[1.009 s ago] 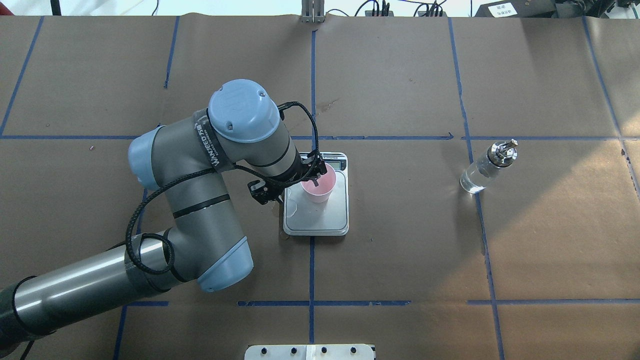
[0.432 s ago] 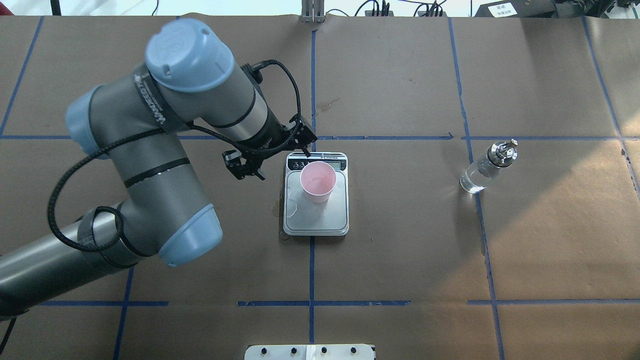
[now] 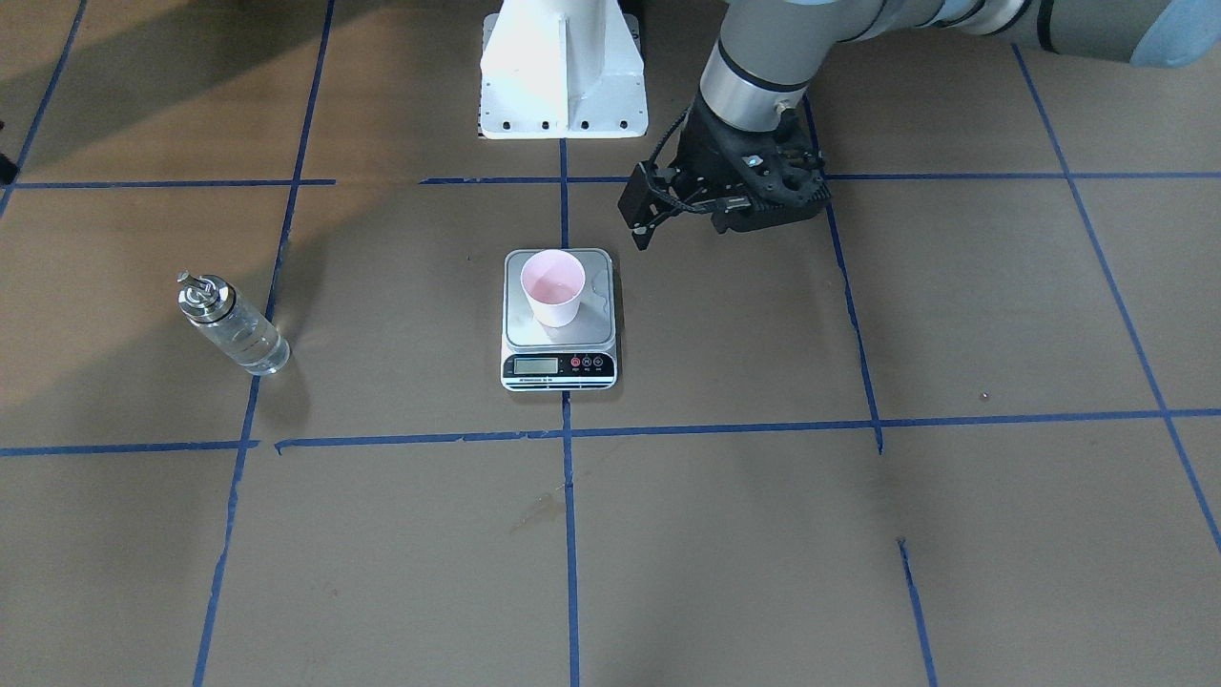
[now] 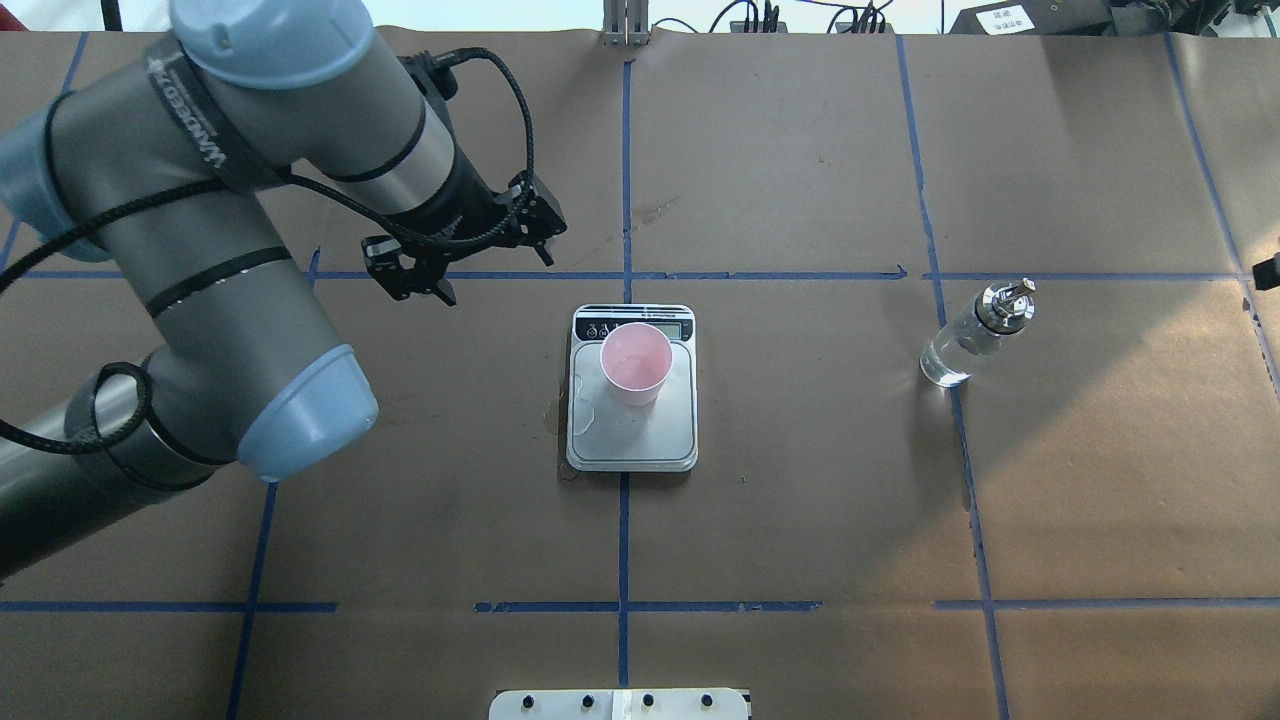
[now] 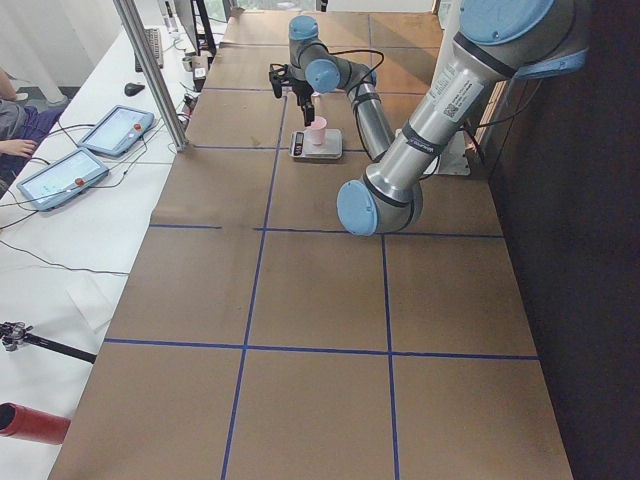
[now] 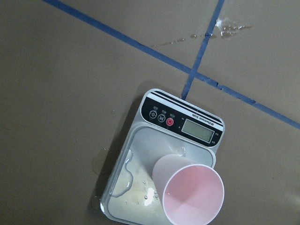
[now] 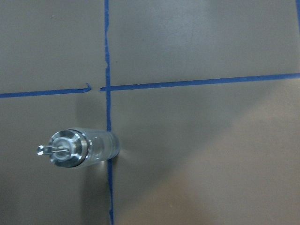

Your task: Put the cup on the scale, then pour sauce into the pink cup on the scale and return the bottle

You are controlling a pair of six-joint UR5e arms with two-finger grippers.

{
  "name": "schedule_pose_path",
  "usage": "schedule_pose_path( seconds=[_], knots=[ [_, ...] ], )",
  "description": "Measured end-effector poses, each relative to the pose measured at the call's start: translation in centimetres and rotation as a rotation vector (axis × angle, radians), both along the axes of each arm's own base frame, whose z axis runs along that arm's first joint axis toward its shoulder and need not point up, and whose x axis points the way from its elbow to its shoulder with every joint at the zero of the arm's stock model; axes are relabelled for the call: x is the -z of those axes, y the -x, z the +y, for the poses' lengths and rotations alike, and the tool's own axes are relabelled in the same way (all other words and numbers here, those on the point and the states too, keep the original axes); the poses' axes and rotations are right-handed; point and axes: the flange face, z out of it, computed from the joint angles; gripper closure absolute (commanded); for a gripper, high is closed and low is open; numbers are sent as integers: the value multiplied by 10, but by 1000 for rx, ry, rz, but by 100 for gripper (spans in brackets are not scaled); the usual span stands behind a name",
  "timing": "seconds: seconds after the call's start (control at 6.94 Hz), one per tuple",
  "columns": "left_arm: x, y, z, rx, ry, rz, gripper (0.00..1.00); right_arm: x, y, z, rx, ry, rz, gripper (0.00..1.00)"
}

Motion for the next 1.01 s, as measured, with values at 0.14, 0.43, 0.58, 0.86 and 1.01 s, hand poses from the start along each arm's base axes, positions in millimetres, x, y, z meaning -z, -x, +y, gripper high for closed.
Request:
schedule_pose_path(
  seconds=[0.14, 0.43, 0.58, 0.86, 1.01],
  knots=[
    [-10, 24, -11, 8, -33, -14, 0, 17, 26, 13, -34, -10, -14, 0],
    [-25, 58, -23, 23, -74, -32, 0, 15, 81, 45, -124, -72, -24, 0],
    [-31, 70, -24, 33, -81, -36, 0, 9, 109, 61, -165, -118, -8, 0],
    [-51, 91, -23, 23, -109, -64, 0, -4, 168, 84, -260, -218, 54, 0],
    [-69, 108, -26, 5, -141, -95, 0, -21, 195, 90, -307, -290, 76, 0]
  ],
)
